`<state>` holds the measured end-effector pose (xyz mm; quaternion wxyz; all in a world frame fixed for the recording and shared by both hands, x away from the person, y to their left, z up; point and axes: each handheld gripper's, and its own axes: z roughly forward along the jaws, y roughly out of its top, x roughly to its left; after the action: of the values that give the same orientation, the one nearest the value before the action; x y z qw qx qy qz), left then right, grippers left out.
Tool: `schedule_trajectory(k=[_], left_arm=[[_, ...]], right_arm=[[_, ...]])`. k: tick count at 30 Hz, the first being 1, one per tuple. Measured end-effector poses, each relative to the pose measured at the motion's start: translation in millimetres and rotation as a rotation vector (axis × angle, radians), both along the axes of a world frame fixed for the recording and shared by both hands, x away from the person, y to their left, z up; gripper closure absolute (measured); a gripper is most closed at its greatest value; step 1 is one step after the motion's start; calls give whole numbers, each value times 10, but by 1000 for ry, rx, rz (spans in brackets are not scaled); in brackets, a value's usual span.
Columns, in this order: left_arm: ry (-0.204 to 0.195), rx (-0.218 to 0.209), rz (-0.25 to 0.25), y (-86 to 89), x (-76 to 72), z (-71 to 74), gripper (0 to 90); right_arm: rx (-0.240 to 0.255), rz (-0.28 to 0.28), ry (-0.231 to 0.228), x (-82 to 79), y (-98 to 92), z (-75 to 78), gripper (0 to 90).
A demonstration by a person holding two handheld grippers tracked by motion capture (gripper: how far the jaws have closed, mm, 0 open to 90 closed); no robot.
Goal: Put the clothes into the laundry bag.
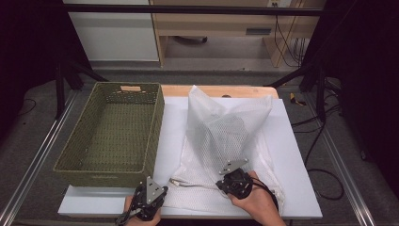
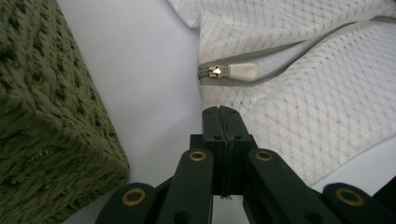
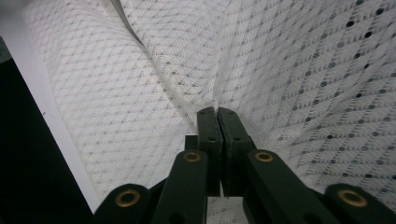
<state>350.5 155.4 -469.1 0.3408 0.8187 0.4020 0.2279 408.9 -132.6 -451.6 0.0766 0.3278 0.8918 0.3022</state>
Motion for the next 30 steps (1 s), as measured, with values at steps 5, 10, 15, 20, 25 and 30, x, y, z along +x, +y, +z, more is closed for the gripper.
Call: schedule_trajectory(k=[5, 10, 15, 20, 25, 30], left_arm=[[-18, -8, 3, 0, 1, -2, 786], [-39, -49, 5, -3, -2, 32, 628], [-42, -80, -7, -11, -10, 46, 530], [-55, -77, -19, -57, -15, 25, 443], [-55, -93, -4, -80, -9, 1, 335], [-38, -104, -13, -83, 10, -23, 270]], right_arm=[[39, 45, -85, -76, 1, 3, 708], [73, 53, -178, -170, 14, 60, 579], [102, 34, -246, -207, -13, 115, 462], [131, -11, -288, -183, -94, 151, 345], [150, -57, -314, -150, -140, 184, 247], [166, -67, -370, -160, -155, 228, 180]])
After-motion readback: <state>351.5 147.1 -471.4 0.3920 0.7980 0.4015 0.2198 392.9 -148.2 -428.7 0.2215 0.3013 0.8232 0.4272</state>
